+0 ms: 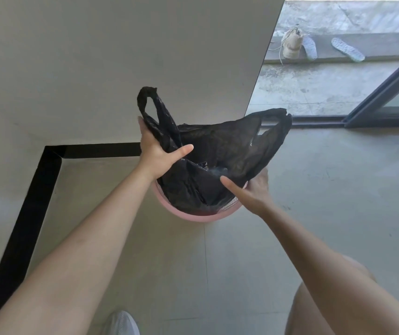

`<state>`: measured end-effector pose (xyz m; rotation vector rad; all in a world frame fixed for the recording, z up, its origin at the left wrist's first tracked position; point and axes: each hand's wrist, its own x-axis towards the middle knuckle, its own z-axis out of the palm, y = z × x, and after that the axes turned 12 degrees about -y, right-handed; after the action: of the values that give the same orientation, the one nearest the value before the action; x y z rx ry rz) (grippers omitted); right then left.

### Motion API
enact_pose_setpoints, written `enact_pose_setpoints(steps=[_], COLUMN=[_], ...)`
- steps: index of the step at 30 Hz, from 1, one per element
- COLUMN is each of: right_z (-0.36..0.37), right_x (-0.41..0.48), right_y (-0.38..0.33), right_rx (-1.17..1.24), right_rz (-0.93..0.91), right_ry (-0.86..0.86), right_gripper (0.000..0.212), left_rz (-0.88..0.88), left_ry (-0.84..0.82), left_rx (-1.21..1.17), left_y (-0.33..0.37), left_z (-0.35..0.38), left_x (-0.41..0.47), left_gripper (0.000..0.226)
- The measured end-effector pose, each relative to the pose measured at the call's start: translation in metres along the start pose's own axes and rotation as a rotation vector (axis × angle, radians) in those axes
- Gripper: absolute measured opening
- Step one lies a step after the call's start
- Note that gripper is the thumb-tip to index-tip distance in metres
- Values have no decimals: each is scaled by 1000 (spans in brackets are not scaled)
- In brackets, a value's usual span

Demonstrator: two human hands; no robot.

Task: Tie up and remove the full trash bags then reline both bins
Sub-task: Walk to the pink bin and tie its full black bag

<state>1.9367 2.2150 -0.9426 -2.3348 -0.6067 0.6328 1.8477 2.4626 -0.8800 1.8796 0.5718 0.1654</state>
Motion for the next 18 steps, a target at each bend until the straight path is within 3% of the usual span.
enact_pose_setpoints(steps=[2,3,5,6,9,13,16,18], right_z=[-3,-6,-12,-13,-12,-11,-17,-20], right_x=[20,30,45,50,50,37,26,24], right_y=[-14,-25,-50,-62,-88,-82,-77,-80], right_rx=[70,147,342,448,578,221,86,-12], right_rz=[6,-11,-40,-26,24,-145,-231,-248], right_ry=[13,34,55,46,-47,-106,-193,-246], right_gripper=[89,80,51,40,34,22,11,14], left_rz=[-59,-78,-88,-80,-28,11,-44,-95], left_ry=[-43,-31,0,16,100,146,45,-34], left_rx=[-68,-66,-11,-25,-116,-633,-550,-479], left_y=[10,13,22,27,31,41,42,45], left_z=[2,1,2,5,11,2,0,2], left_x=[3,4,-1,-8,-21,-22,-30,-34], left_gripper=[124,106,48,32,38,34,20,33])
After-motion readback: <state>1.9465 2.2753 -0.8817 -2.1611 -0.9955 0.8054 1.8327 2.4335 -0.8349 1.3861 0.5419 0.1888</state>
